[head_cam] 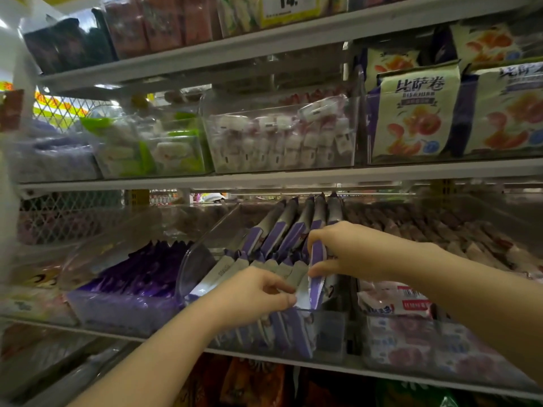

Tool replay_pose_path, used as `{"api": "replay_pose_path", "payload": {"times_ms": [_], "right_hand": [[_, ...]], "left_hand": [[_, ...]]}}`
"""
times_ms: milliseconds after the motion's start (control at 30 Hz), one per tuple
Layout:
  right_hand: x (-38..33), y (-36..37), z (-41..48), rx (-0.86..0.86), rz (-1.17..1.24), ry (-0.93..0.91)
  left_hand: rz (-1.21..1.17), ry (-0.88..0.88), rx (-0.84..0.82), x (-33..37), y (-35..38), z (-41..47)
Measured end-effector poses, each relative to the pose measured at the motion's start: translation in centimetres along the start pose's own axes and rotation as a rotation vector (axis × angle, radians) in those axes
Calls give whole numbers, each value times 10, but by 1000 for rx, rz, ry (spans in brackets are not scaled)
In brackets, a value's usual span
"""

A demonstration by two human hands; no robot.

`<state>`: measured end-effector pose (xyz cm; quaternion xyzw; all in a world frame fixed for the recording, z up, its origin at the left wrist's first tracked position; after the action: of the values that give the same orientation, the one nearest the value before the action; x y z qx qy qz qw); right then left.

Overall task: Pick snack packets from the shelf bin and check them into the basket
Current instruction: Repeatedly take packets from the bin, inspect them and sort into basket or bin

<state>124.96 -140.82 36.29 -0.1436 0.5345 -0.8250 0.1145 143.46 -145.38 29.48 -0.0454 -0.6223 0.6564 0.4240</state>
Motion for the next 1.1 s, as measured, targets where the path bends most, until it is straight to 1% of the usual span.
{"api": "replay_pose_path", "payload": {"times_ms": [67,167,267,367,467,533,633,733,833,900,967,1000,1033,1067,1100], "right_hand": [[1,0,-1,8,-15,-8],[-7,6,-2,-16,-110,-66],[-14,11,-7,-44,-203,-106],[-16,7,-15,-81,-155,-148],[-23,8,-23,-145,-137,-236],[-28,11,-28,-146,-164,-297],[-31,12,-32,-117,-170,-317],[-33,20,-33,-127,-221,-336],[-32,29,-37,-117,-279,-312],[-32,28,-40,-105,-237,-287],[-33,19,-43,-70,-128,-253],[-31,13,-43,-29,-82,-239],[-27,6,-42,40,-55,-228],[-21,-1,-41,128,-38,-213],[-14,-8,-39,221,-17,-181]], "left_hand": [[13,-28,13,3,1,2],[121,-86,85,14,5,11],[208,-148,15,24,8,18],[219,-182,-64,24,1,19],[164,-163,-82,22,1,17],[112,-145,-55,22,4,14],[64,-114,49,19,7,9],[49,-115,129,17,7,5],[112,-146,157,22,12,2],[219,-148,211,26,14,0],[375,-64,358,29,13,-5],[395,16,432,31,13,-7],[367,102,473,33,13,-8],[291,177,468,34,15,-8],[204,233,428,36,17,-7]]}}
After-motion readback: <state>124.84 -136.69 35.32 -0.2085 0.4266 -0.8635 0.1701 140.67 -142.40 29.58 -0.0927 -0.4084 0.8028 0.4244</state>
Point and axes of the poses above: each hand's wrist, its own z-axis towards the middle knuckle, its own y-axis out of the palm, x = y × z, the point moved 2 cm from there along z, towards the middle knuckle, and after that the axes turned 7 degrees about z, right-handed, at the moved point
